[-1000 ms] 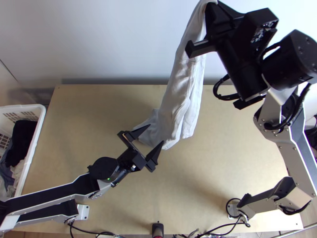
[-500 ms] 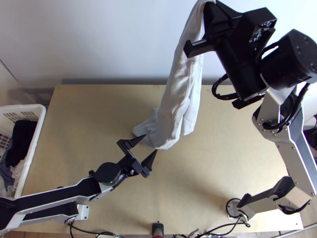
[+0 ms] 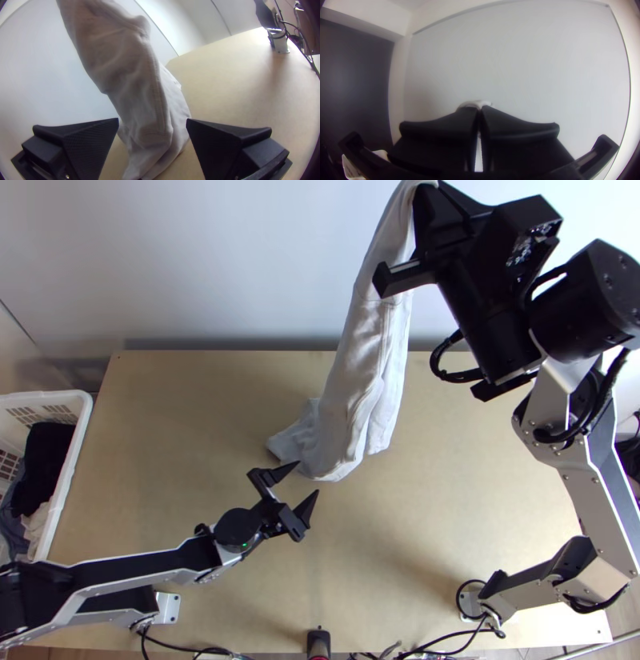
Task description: Fold the t-shirt
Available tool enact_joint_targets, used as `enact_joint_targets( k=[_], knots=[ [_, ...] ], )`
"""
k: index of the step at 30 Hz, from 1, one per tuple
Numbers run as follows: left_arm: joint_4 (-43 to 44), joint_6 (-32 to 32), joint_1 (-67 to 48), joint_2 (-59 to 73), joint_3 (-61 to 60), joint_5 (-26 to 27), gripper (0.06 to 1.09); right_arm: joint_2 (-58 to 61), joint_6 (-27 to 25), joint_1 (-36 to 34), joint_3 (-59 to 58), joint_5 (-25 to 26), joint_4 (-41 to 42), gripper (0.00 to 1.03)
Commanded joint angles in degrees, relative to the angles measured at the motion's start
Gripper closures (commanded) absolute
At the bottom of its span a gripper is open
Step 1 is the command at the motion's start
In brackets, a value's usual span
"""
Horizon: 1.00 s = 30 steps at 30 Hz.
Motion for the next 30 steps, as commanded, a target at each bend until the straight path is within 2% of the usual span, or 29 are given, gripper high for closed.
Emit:
enact_joint_targets(
  k=[1,9,16,17,18,19,20,22,30],
  knots=[
    [2.77,-1.22,-1.28,6.78,2.38,-0.15,0.10,-0.23,-0.14,0.02,0.03,0.23,-0.38,1.00],
    [4.53,-1.31,0.04,13.46,10.38,-2.43,0.10,-1.46,-0.05,-0.07,-1.03,0.58,-1.96,1.00],
    [4.26,3.61,0.92,9.77,10.55,-3.23,0.13,-1.90,-0.05,-0.34,-1.73,0.67,-2.49,1.00],
    [4.26,4.58,1.36,8.62,9.41,-2.96,0.24,-1.72,-0.05,-0.34,-1.82,0.67,-2.49,1.00],
    [4.44,4.75,1.88,7.57,8.44,-1.99,0.41,-1.72,-0.05,-0.34,-1.91,0.67,-2.49,1.00],
    [4.17,4.58,2.85,7.13,8.44,-1.82,0.65,-1.55,-0.05,-0.42,-1.99,0.67,-2.49,1.00],
    [3.47,4.84,3.12,7.13,8.53,-2.61,1.01,-1.46,-0.05,-0.42,-2.17,0.67,-2.49,1.00],
    [3.56,5.19,3.55,5.46,6.77,-3.75,1.05,-1.37,-0.05,-0.60,-2.52,0.67,-2.49,1.00],
    [2.42,8.62,4.52,-8.34,3.34,-3.84,1.05,-1.11,0.12,-2.09,-3.05,0.67,-2.31,1.00]
  ],
)
